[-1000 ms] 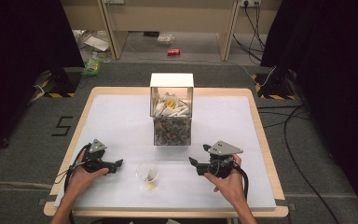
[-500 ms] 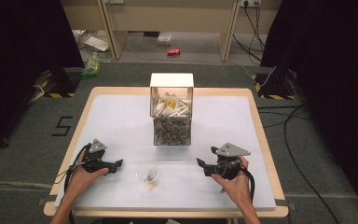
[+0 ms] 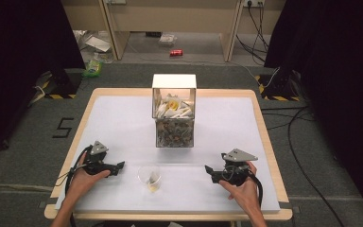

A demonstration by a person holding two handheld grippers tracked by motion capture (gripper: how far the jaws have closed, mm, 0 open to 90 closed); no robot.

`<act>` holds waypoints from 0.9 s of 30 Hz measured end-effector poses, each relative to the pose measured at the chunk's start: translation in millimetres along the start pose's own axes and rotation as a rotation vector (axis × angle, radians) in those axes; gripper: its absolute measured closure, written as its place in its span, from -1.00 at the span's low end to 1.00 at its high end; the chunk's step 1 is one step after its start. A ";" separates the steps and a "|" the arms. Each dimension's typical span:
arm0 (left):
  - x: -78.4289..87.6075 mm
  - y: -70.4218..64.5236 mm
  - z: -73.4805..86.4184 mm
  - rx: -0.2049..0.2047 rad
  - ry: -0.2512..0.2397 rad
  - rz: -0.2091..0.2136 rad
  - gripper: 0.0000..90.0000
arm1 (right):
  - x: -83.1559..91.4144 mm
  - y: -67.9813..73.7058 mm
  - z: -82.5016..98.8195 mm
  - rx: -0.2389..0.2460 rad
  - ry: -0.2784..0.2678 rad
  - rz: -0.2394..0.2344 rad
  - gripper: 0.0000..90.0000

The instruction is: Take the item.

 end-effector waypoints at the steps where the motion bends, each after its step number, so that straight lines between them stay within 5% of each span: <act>1: 0.0 0.0 0.0 0.000 0.000 0.000 -0.93 | 0.3 -0.8 1.3 -0.001 0.003 0.001 -0.59; 27: 0.0 0.0 0.0 0.000 0.000 -0.001 -0.93 | 11.1 -14.7 38.3 -0.049 0.070 0.042 -0.61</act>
Point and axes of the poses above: each handheld gripper's, and its own axes: x roughly backward along the jaws, z roughly out of its underside, y roughly to its left, the point moved 10 cm from there along -x, roughly forward along the jaws, and after that the axes turned 7 degrees about x, right-handed, at the moved point
